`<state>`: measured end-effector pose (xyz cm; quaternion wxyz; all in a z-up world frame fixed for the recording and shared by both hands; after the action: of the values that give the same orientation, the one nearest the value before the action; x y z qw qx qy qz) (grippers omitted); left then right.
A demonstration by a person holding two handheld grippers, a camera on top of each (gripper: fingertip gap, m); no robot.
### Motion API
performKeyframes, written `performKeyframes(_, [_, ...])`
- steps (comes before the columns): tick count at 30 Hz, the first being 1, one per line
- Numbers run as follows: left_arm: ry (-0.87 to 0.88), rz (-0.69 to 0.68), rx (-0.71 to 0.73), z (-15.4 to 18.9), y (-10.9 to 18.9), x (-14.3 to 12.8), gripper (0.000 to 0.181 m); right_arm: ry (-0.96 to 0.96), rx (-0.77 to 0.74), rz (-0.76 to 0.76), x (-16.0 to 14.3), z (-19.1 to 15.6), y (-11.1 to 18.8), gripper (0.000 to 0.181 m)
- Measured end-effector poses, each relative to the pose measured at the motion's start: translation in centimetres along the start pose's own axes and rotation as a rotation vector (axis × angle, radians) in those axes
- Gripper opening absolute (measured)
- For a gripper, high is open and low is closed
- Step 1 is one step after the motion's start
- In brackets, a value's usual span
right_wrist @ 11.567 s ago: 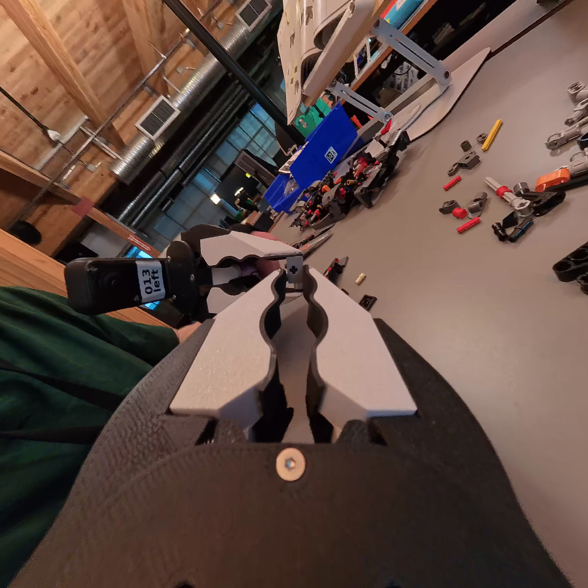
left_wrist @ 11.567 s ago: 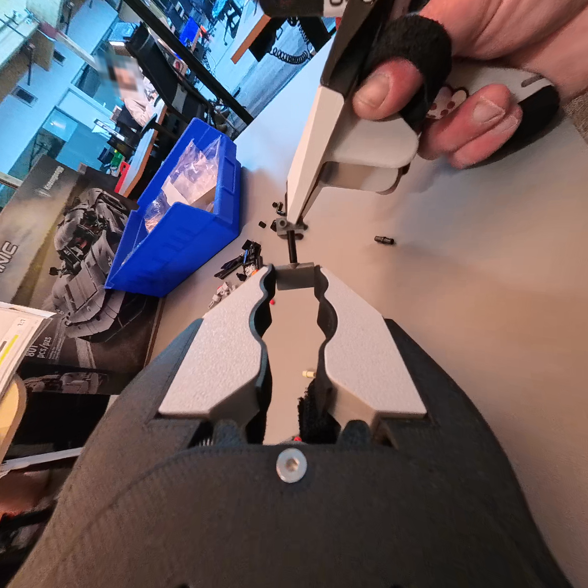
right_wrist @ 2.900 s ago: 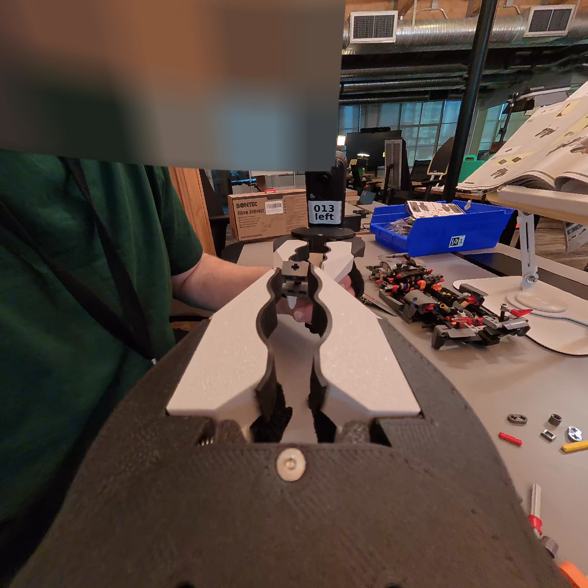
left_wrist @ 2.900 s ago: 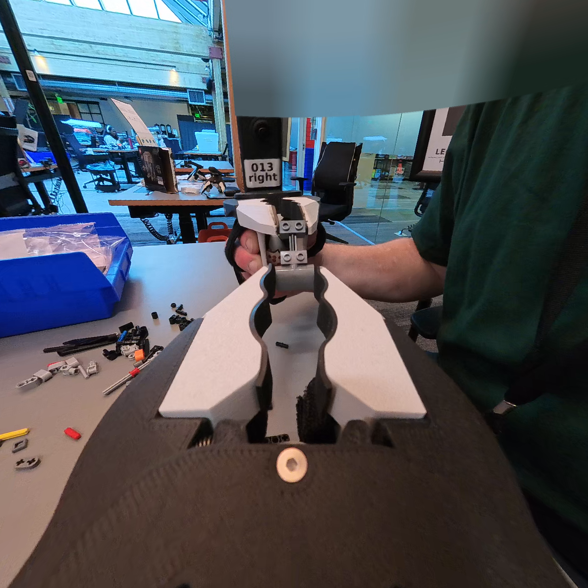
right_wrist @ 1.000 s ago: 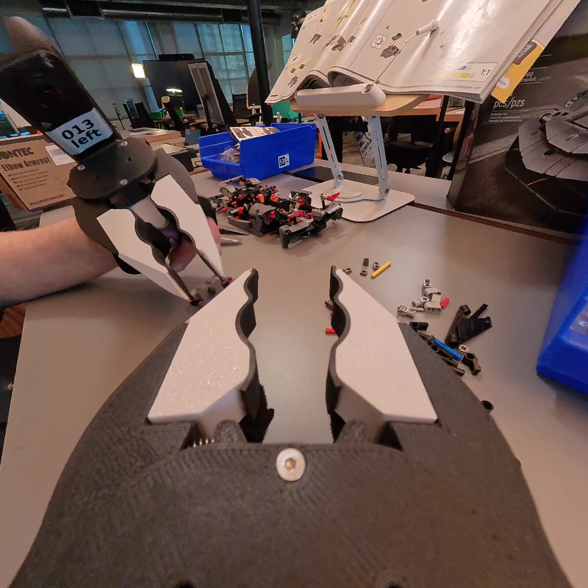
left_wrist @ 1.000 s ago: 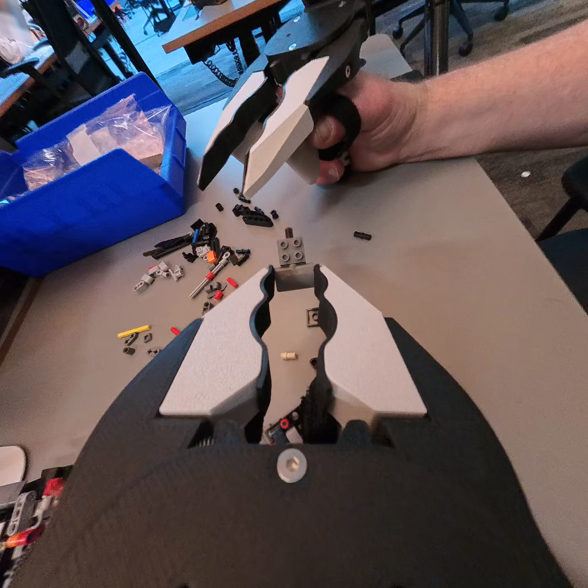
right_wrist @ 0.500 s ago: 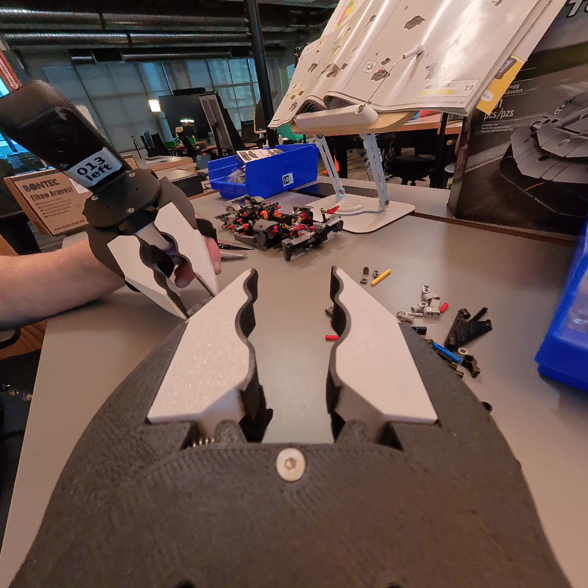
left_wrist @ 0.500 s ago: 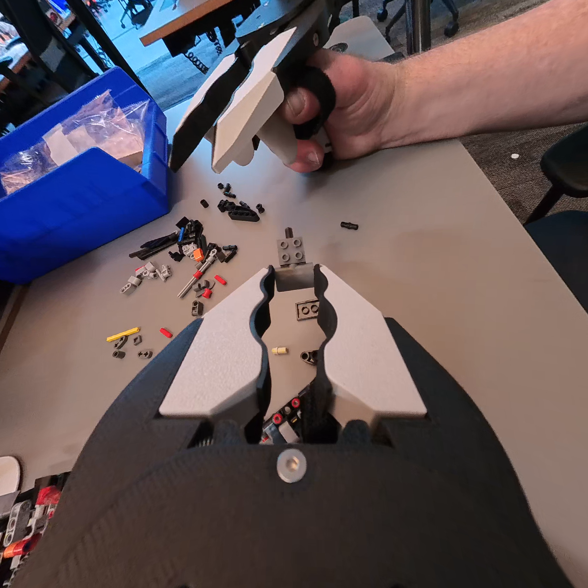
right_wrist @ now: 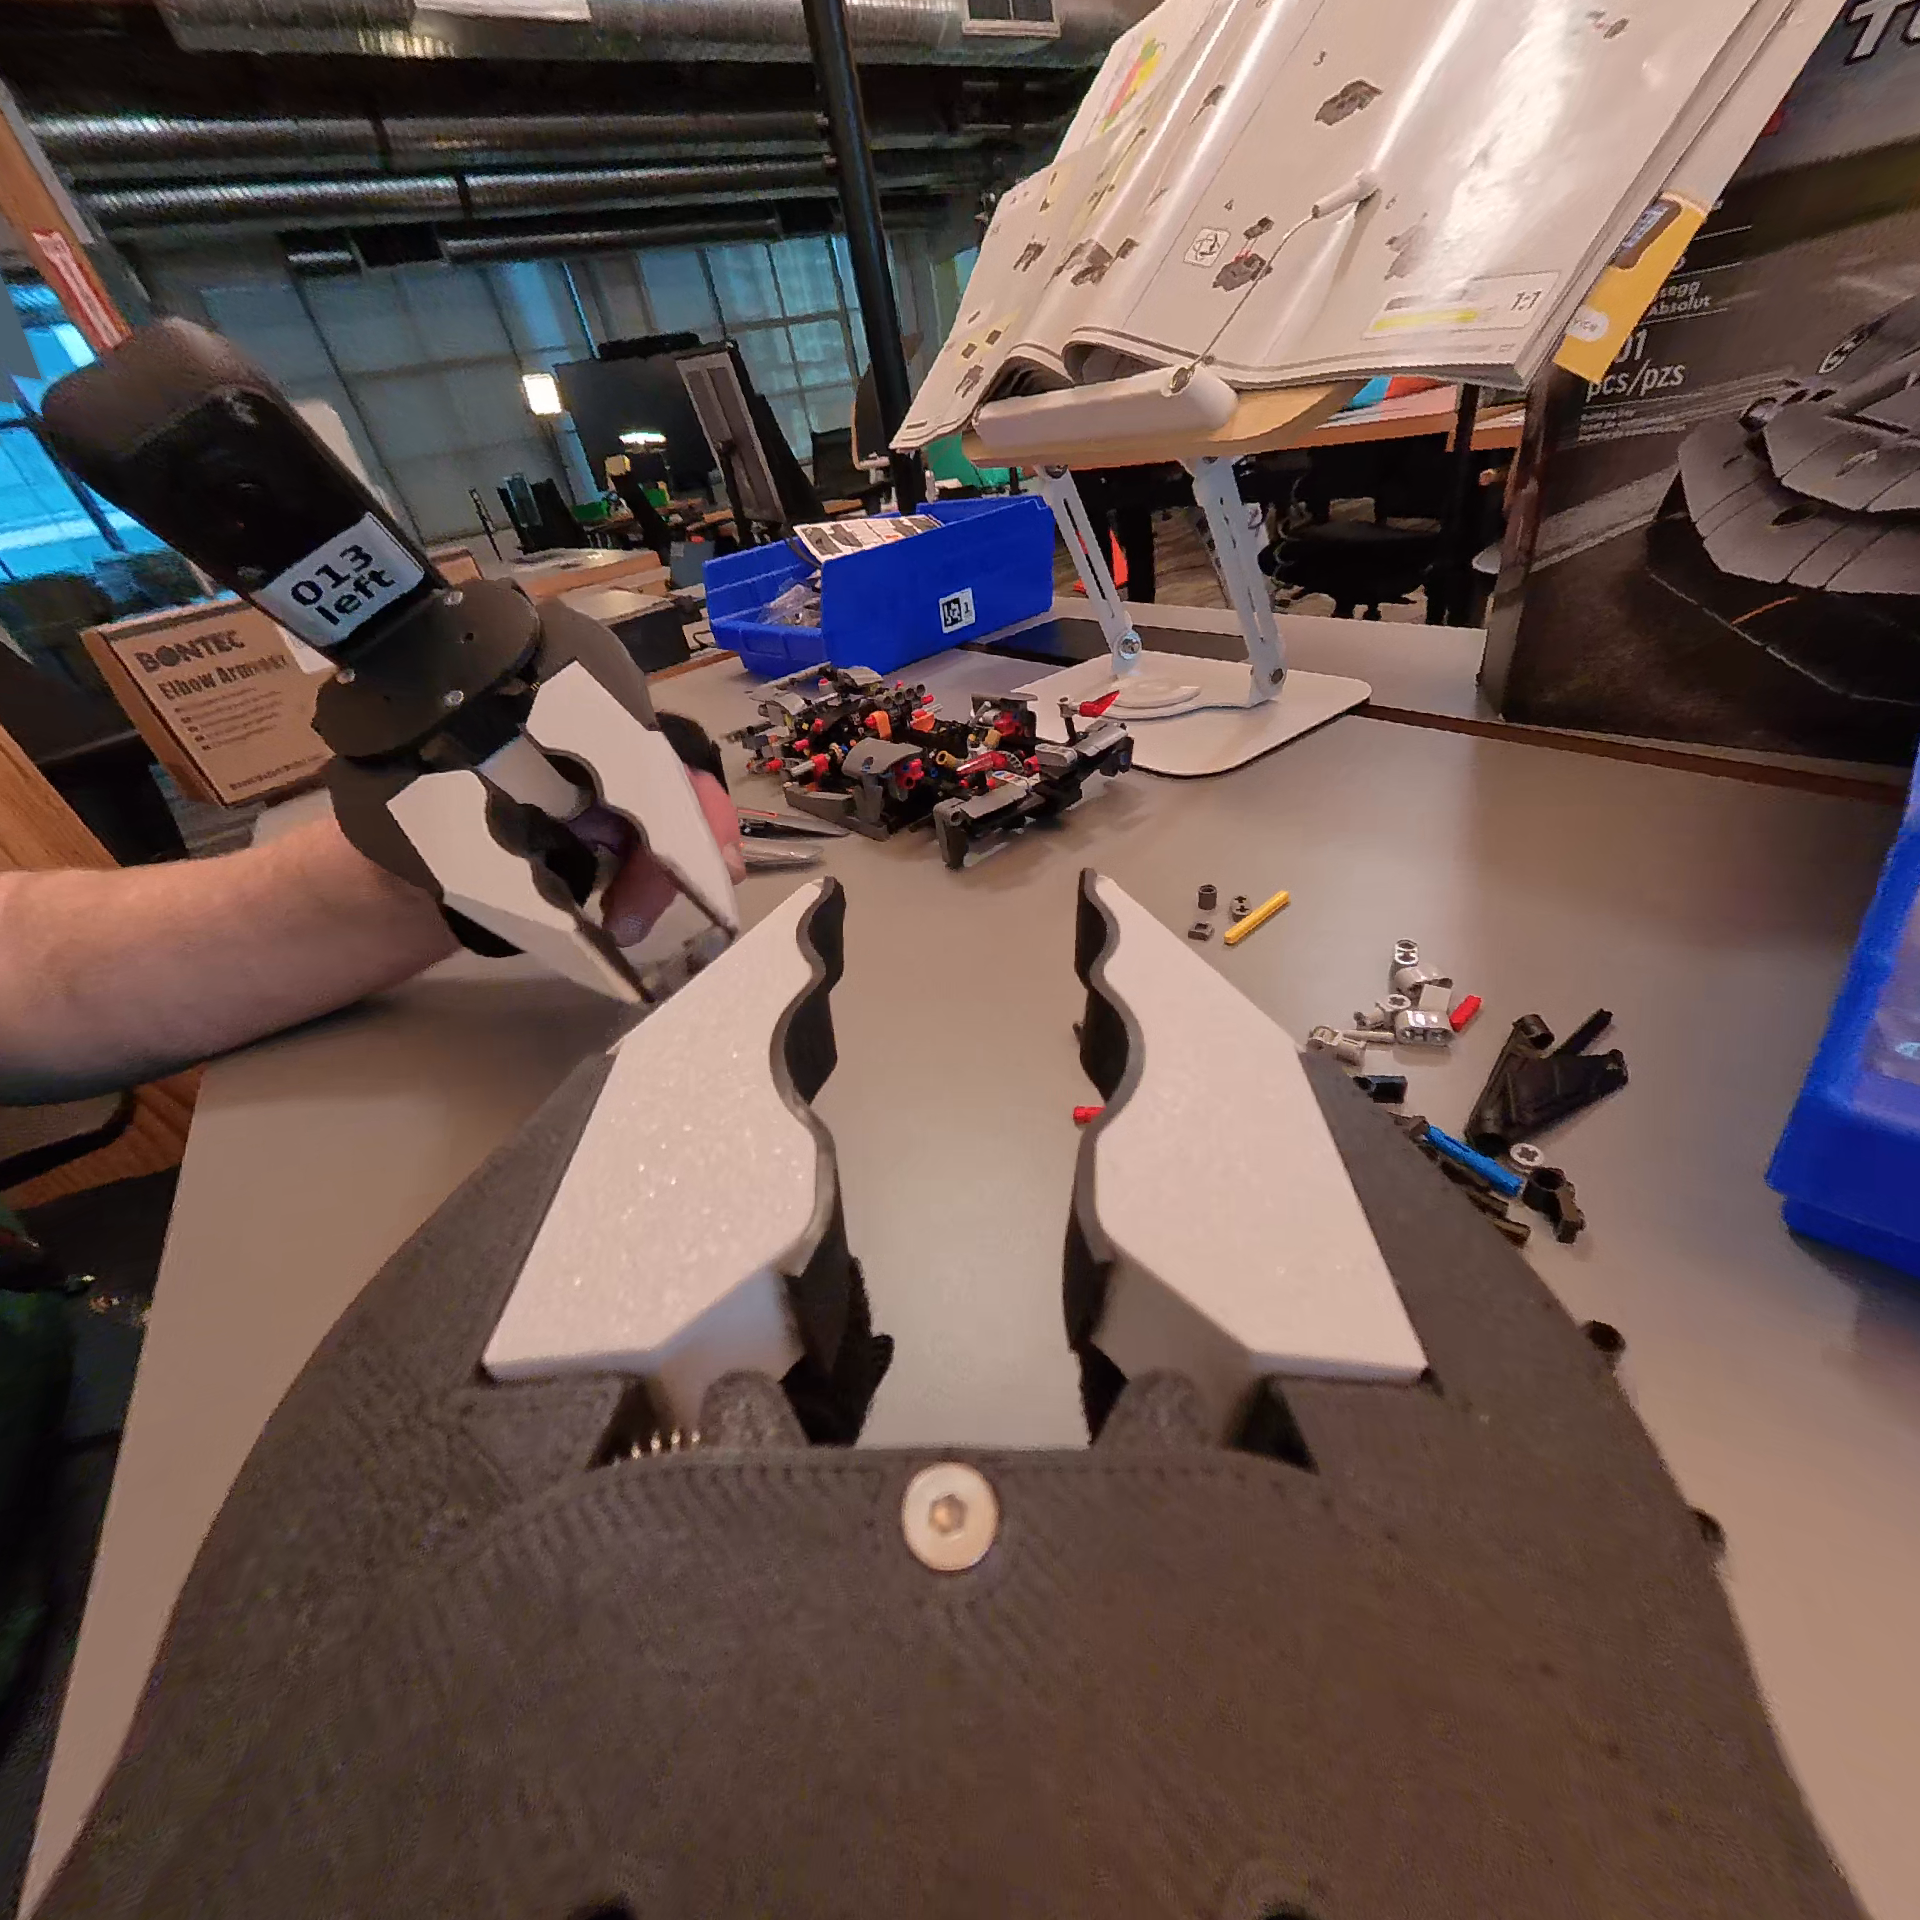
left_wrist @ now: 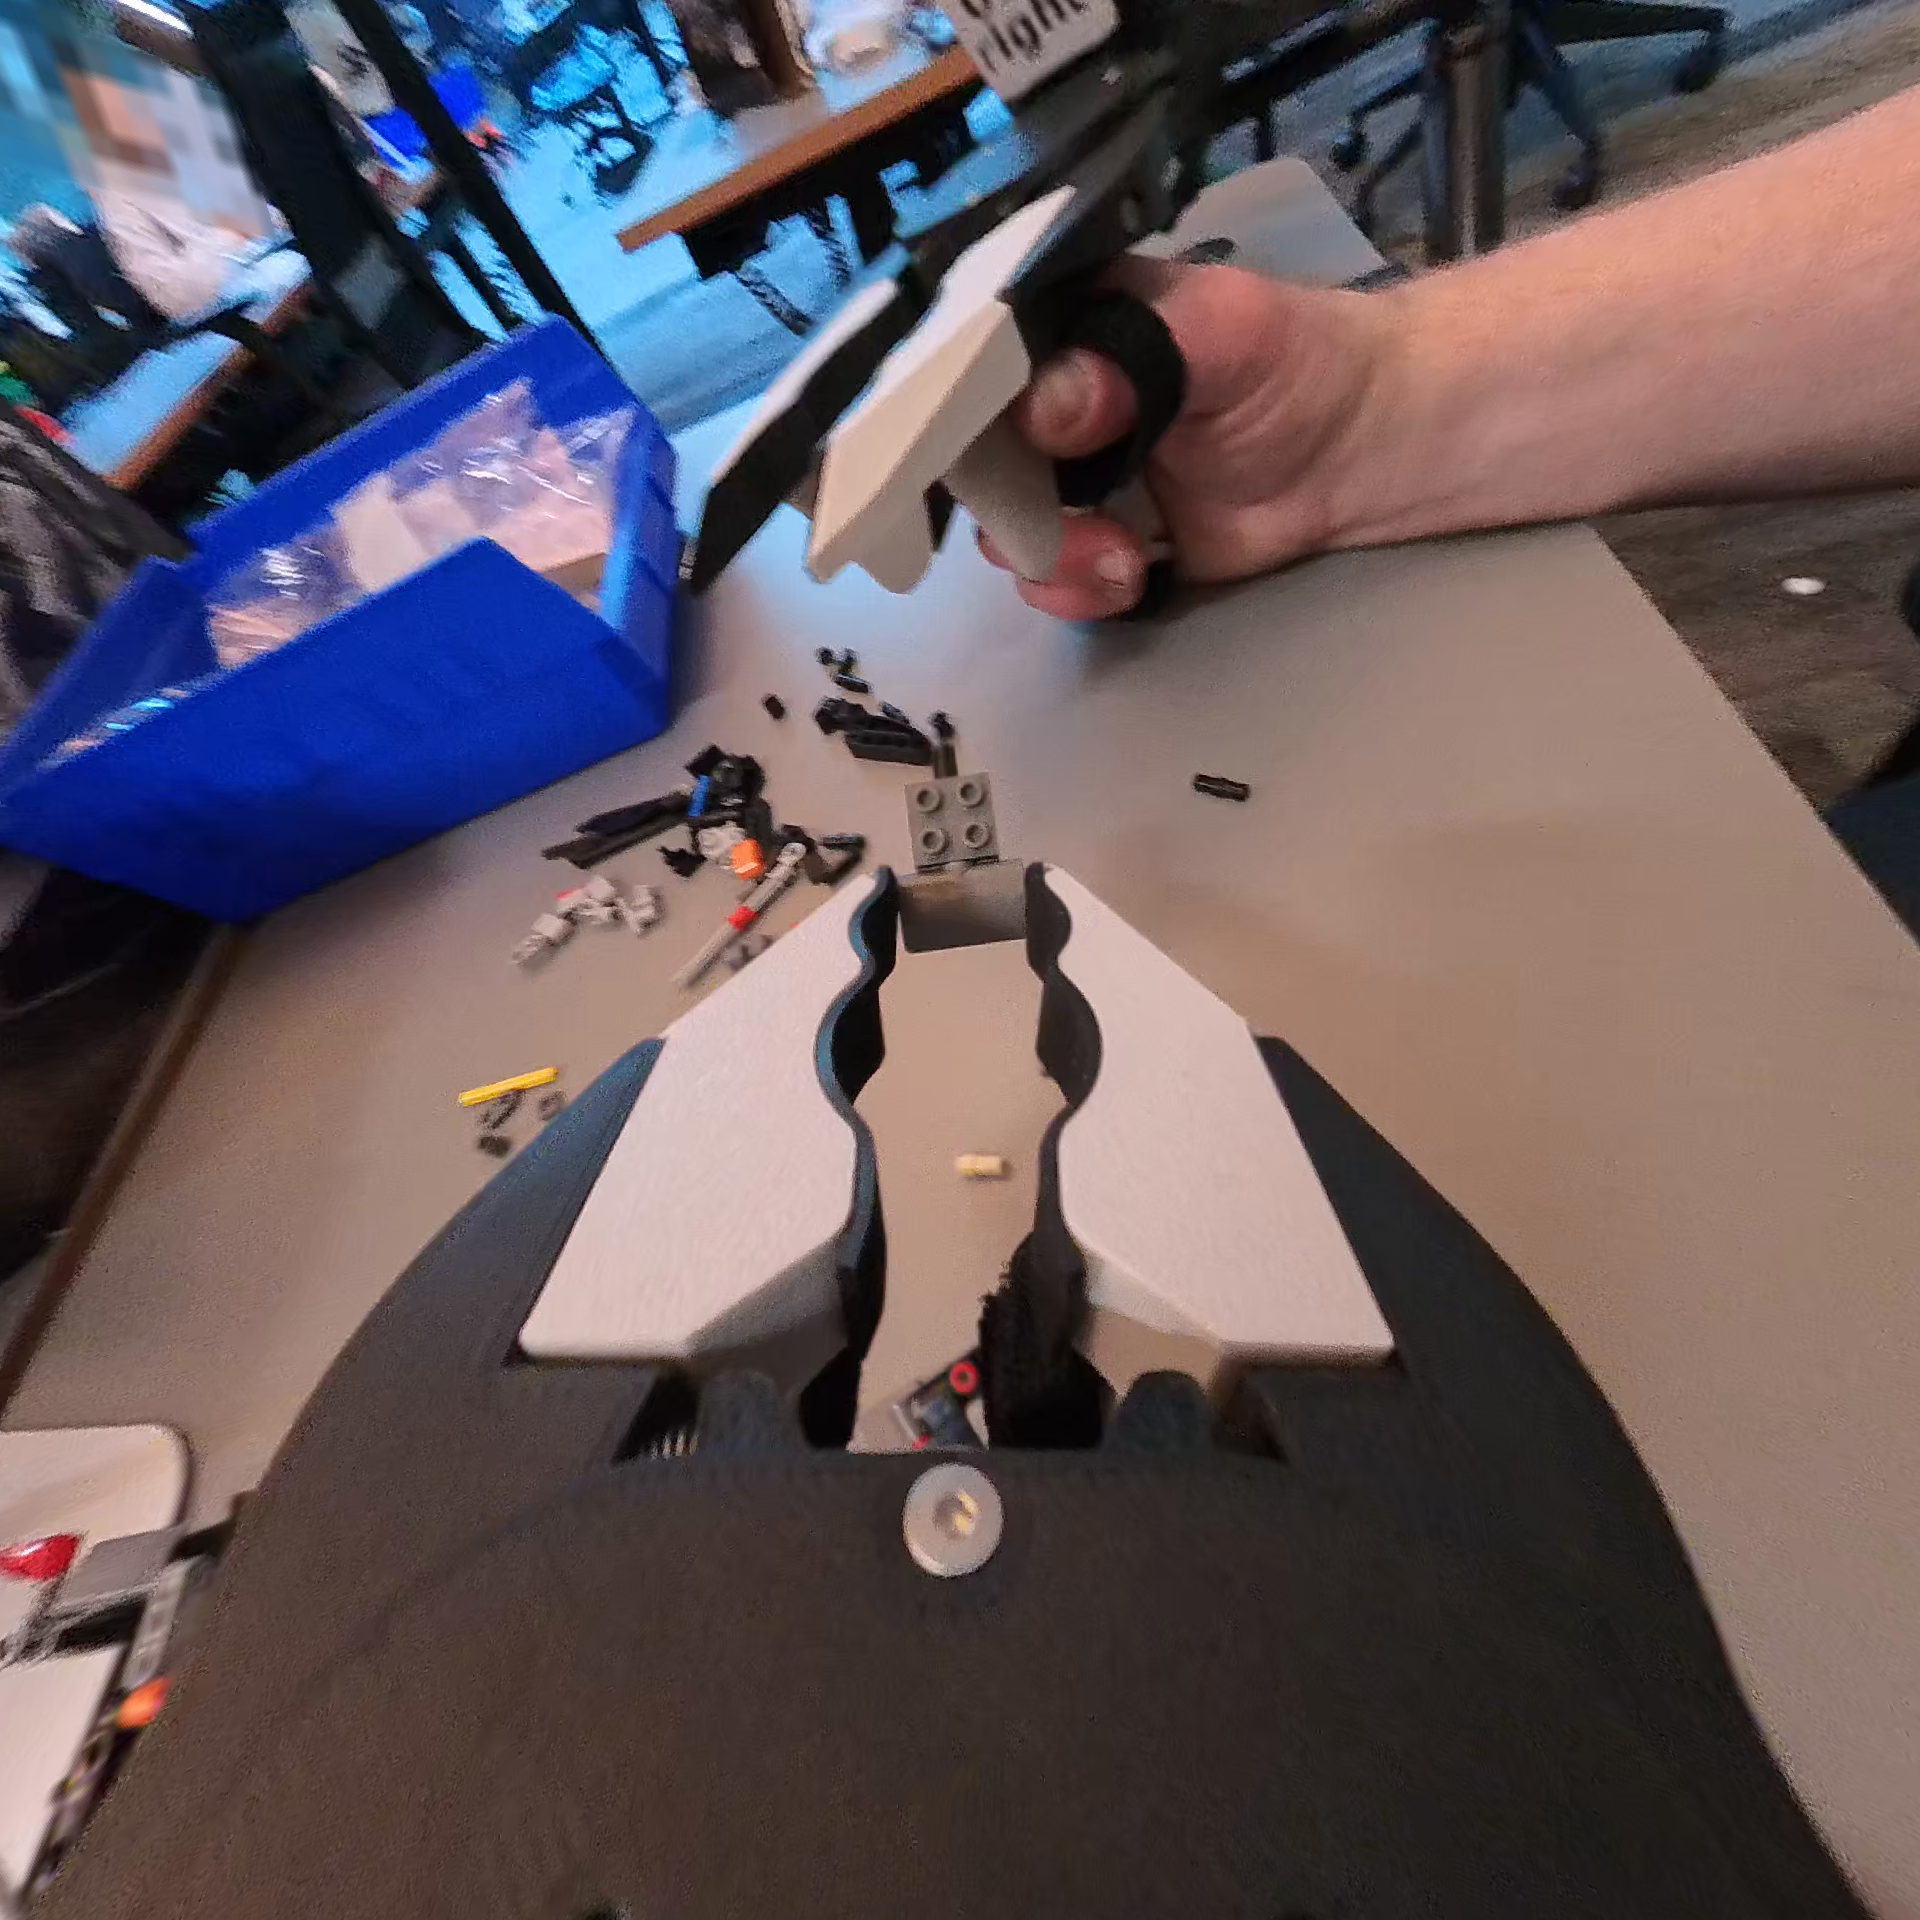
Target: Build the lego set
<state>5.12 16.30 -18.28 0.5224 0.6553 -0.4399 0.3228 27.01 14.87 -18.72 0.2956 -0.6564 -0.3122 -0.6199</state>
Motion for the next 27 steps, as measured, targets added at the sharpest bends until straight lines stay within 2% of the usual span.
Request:
performKeyframes(6, [-0.075, 0.026, 0.123, 0.1, -0.1, 0.5, 0.023, -0.066, 0.074, 0.01, 0.8, -1.4, -0.9, 0.039])
performKeyframes(8, [-0.094, 0.031, 0.154, 0.1, -0.2, 0.6, 0.022, -0.097, 0.06, -0.033, 1.0, -1.9, -1.6, 0.036])
performKeyframes(10, [-0.104, 0.046, 0.17, 0.2, -0.2, 0.7, 0.022, -0.171, 0.088, -0.068, 0.9, -2.4, -2.2, 0.037])
performKeyframes(15, [-0.153, 0.043, 0.213, 0.3, -0.1, 0.8, 0.022, -0.343, 0.171, -0.032, 1.1, -3.5, -3.0, 0.039])
performKeyframes(21, [-0.198, 0.036, 0.247, 0.5, -0.2, 0.9, 0.023, -0.372, 0.16, -0.155, 0.8, -3.9, -4.2, 0.037])
performKeyframes(25, [-0.218, 0.035, 0.274, 0.4, -0.1, 1.0, 0.023, -0.365, 0.144, -0.186, 1.0, -4.0, -4.0, 0.028])
performKeyframes(27, [-0.234, 0.028, 0.28, 0.6, -0.2, 1.0, 0.023, -0.345, 0.132, -0.206, 1.0, -4.2, -4.2, 0.014])
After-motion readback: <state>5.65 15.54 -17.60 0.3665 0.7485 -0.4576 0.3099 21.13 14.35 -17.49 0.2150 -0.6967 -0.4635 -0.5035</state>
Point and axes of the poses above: each gripper's, where its closed fingertips meet, y back along the fingers, x out of its top, z = x × y across the jaws, the point moved 9 cm from there along y, back along the fingers, and after that the axes turned 7 degrees about y, right-handed, at the moved point
